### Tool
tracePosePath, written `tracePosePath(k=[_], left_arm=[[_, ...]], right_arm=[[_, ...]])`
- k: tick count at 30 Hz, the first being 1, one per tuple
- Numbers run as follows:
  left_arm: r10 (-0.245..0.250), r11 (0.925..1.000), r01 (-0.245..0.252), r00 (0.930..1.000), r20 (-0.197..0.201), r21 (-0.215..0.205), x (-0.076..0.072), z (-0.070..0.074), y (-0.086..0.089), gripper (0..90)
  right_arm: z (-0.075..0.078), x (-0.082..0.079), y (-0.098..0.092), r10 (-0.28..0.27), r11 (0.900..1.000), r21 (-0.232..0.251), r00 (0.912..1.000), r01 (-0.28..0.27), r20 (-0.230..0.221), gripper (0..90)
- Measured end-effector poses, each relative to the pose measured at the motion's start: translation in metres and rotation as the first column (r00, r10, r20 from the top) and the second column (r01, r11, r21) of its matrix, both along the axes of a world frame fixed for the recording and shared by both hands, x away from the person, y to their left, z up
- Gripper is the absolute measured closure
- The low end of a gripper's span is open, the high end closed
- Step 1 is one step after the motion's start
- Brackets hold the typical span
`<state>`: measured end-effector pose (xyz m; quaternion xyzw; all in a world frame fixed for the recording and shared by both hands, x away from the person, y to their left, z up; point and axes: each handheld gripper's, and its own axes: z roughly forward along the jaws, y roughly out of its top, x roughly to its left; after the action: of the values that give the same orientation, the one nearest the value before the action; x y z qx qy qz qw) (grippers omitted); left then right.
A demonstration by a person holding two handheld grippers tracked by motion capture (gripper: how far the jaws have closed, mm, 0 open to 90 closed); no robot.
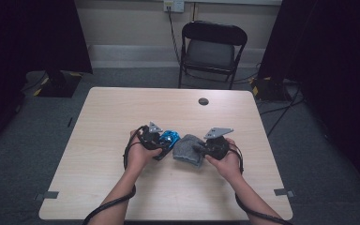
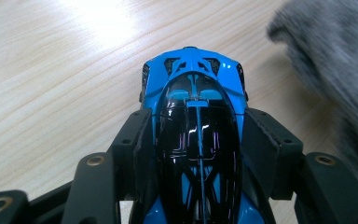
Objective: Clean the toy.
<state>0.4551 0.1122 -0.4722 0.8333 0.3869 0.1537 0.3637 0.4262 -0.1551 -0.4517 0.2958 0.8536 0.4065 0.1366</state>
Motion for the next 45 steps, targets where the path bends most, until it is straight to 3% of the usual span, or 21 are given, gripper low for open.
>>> tracePosePath(k=[9,21,29,45], left_arm=[[0.001,1.0000,-0.001,1.0000,0.002,-0.001,0.000,0.000,0.000,44.4],[0.005,1.0000,-0.005,1.0000,0.006,-0.008,-0.001,-0.001,0.000,44.3],[0.009,0.9998,-0.009,1.0000,0.001,-0.019,-0.001,-0.001,0.001,44.3],[0.002,0.9999,-0.002,1.0000,0.004,-0.012,-0.001,-0.001,0.002,44.3]], right_arm=[[-0.001,-0.029,0.023,0.117,0.993,0.009,0.9931,-0.117,0.008,74.8],[-0.015,-0.044,0.063,0.223,0.975,-0.004,0.9748,-0.223,-0.013,74.7],[-0.032,-0.036,0.076,0.220,0.975,-0.033,0.9740,-0.222,-0.054,74.5],[-0.032,-0.021,0.069,0.172,0.984,-0.032,0.9823,-0.175,-0.073,74.8]])
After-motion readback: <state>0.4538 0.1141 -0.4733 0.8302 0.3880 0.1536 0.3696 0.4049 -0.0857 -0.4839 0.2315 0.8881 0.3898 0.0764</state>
